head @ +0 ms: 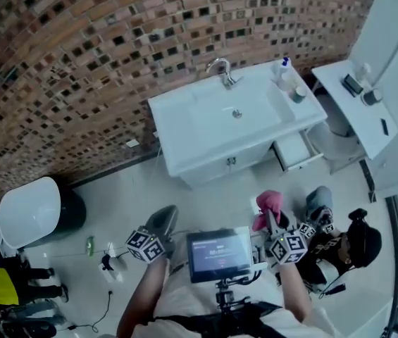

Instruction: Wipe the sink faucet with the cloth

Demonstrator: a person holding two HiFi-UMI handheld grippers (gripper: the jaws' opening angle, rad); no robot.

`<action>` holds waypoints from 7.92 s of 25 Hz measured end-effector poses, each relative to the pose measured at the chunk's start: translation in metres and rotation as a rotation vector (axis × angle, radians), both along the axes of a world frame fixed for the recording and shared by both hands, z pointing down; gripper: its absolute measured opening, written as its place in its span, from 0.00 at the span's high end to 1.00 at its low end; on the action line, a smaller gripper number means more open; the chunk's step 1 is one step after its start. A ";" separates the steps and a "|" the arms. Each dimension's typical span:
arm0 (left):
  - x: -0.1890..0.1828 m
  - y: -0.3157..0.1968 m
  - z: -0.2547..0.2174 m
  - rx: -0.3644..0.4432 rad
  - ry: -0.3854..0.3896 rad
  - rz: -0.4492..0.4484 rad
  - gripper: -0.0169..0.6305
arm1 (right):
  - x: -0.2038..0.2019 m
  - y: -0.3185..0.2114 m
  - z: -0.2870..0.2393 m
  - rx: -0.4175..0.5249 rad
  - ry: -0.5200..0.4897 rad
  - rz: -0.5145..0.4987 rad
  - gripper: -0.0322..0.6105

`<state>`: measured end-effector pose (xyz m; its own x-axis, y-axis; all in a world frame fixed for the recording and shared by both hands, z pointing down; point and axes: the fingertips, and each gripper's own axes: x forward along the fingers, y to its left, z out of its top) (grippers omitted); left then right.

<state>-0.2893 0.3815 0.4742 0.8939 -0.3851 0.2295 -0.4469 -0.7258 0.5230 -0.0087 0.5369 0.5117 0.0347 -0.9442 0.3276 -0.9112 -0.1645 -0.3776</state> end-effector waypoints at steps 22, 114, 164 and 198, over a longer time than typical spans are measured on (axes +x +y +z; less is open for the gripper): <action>0.054 -0.079 0.026 -0.032 -0.040 0.113 0.97 | 0.034 -0.070 0.030 -0.055 -0.004 0.057 0.83; 0.266 -0.397 0.098 -0.098 -0.173 0.146 0.97 | 0.244 -0.619 0.295 -0.493 -0.062 -0.168 0.83; 0.298 -0.391 0.096 -0.124 -0.102 0.162 0.97 | 0.141 -0.572 0.158 -0.325 0.637 -0.743 0.83; 0.280 -0.373 0.105 -0.153 -0.143 0.099 0.97 | 0.186 -0.673 0.310 -0.975 1.843 -1.114 0.83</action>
